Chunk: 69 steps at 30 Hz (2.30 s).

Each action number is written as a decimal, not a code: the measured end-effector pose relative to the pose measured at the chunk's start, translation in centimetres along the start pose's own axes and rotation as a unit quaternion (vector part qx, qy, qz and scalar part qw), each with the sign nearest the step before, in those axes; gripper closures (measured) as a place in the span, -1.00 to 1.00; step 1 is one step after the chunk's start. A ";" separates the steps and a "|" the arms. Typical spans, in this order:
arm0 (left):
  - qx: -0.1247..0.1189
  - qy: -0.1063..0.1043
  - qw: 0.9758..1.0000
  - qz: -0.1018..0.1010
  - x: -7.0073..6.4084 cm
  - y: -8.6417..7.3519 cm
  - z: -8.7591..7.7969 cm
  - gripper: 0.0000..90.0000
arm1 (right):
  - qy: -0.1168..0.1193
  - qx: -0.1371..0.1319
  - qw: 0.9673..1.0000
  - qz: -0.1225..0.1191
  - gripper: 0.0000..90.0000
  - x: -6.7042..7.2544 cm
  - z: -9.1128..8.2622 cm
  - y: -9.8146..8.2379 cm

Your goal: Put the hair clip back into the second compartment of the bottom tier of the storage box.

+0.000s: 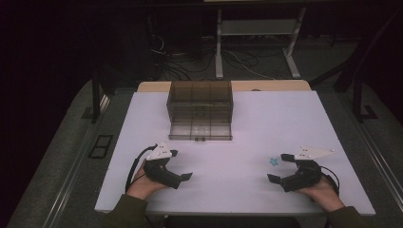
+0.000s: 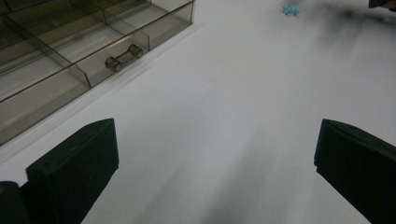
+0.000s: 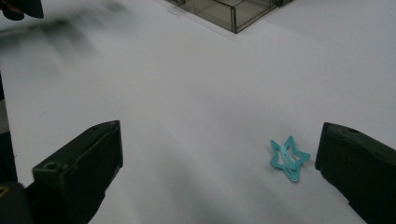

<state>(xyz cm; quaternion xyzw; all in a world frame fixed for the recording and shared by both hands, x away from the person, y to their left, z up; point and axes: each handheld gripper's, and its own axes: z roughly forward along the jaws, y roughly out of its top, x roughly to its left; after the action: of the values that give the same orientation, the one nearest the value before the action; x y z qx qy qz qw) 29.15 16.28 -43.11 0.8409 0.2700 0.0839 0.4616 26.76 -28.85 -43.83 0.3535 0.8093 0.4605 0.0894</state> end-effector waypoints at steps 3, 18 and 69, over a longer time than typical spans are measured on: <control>-0.002 -0.001 1.000 0.000 0.1 0.1 0.0 -1.00 | 0.000 0.000 1.000 -0.001 -0.99 0.0 0.0 0.0; 0.003 -0.013 1.000 -0.003 0.1 0.0 0.3 -1.00 | 0.013 0.004 1.000 -0.002 -0.99 -0.4 -0.6 0.5; -0.001 -0.022 1.000 -0.005 0.0 -0.1 0.4 -1.00 | 0.008 -0.006 1.000 -0.008 -0.99 -2.6 -0.6 2.5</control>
<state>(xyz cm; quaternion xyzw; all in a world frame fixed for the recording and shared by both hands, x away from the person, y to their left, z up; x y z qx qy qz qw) 29.24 15.99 -43.45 0.8407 0.2638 0.0631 0.4687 29.62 -30.18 -41.91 0.3425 0.8102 0.4674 0.0886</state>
